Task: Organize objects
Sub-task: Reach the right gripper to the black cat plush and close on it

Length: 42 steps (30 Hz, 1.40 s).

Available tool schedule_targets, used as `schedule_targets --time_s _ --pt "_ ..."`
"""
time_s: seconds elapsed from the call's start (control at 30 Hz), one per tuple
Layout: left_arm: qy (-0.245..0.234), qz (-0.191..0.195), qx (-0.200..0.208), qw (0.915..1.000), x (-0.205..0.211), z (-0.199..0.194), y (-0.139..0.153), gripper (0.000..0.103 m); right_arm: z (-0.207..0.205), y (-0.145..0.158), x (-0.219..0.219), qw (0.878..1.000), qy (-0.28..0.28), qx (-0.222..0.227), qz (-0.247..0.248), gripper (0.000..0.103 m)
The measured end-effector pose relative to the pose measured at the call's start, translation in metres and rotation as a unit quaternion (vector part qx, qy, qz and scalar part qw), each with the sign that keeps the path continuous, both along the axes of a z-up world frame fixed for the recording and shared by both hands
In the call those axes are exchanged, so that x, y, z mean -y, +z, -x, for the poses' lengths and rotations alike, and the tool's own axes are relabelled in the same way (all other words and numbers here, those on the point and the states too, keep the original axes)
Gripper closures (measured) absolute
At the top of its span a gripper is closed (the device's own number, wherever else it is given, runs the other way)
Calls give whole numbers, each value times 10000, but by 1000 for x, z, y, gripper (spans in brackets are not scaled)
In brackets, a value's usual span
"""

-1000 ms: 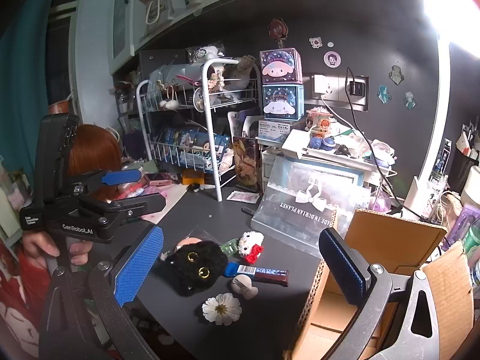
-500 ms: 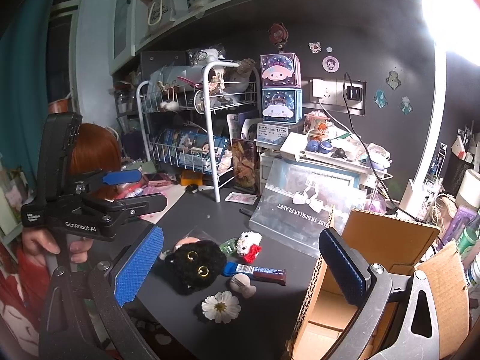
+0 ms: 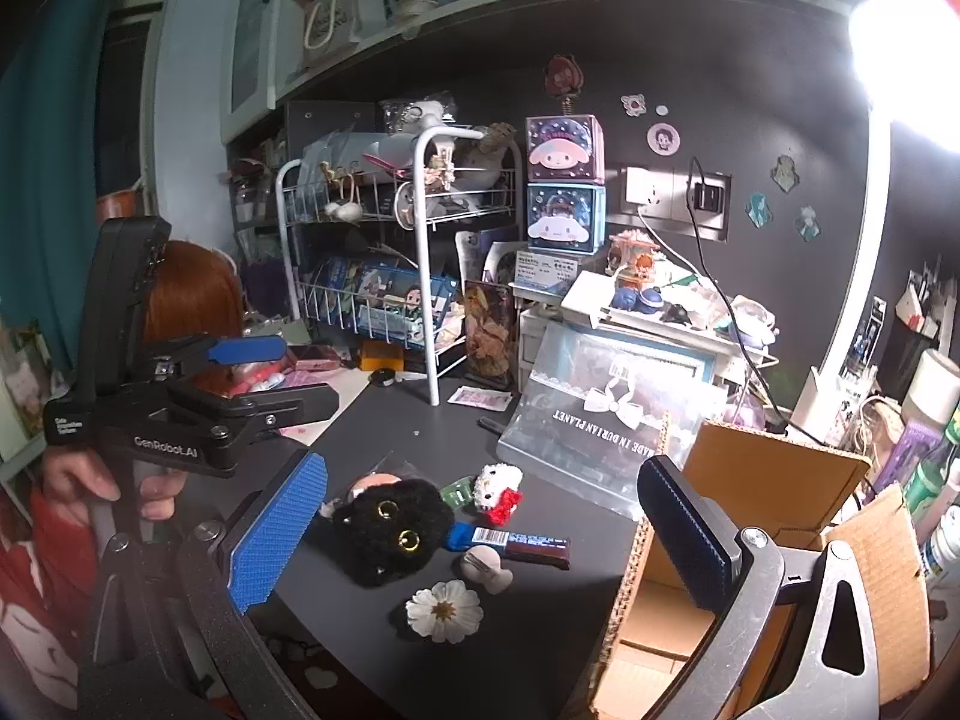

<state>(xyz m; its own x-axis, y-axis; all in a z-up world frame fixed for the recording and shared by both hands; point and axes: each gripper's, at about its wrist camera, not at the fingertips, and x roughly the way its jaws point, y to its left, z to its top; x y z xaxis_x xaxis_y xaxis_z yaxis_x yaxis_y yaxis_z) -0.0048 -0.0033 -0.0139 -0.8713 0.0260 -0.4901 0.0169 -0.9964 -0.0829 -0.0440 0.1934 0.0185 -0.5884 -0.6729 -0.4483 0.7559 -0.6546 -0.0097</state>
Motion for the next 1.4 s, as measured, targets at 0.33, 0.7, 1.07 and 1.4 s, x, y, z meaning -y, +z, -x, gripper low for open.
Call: schedule_targets --time_s 0.33,0.7,1.07,1.4 --pt "45 -93 164 9998 50 10 -10 1 -17 -23 69 9973 378 -113 -615 0" --pt "-190 -594 710 9955 109 32 -64 1 41 -138 127 9805 692 1488 -1080 2" --pt "-409 -604 322 9968 109 39 -84 1 65 -166 138 9649 895 2264 -985 8" --pt "-1056 -812 993 9861 94 47 -90 1 58 -159 137 9691 944 1962 -1156 39"
